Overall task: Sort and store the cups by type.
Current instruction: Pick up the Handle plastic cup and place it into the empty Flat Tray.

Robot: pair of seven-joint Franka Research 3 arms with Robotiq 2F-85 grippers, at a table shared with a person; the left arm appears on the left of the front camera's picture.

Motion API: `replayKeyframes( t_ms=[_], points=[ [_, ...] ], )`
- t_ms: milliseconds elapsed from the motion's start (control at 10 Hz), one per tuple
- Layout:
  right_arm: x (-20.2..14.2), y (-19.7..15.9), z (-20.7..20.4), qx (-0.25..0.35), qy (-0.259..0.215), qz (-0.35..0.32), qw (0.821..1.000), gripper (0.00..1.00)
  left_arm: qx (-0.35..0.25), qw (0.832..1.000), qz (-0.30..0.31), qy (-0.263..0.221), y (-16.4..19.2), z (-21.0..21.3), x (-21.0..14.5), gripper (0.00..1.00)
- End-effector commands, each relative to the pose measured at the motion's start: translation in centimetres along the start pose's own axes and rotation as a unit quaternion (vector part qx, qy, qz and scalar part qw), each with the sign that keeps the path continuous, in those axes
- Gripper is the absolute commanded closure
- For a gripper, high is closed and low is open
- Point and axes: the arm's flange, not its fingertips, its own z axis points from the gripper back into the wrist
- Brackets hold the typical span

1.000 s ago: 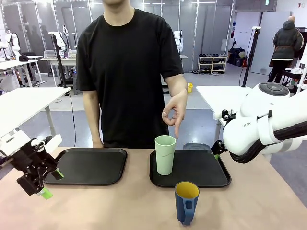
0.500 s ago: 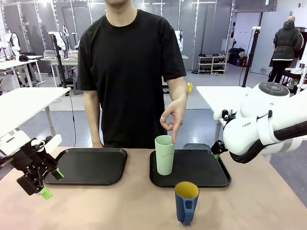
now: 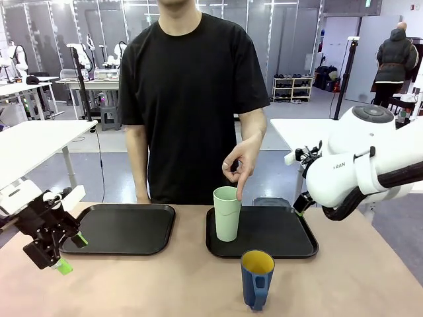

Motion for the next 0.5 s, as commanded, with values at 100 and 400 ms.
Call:
replayKeyframes(
  t_ms=[100,400],
  points=[
    [0.47,-3.03,1.52,0.048,-0.024,0.201,0.978,0.00,0.009,1.000,0.000,-0.002,0.03,-0.35,-0.08,0.00],
    [0.67,-2.17,1.70,0.111,-0.023,0.317,0.942,0.00,0.009,1.000,0.000,-0.002,0.03,-0.35,-0.08,0.00]
  ],
)
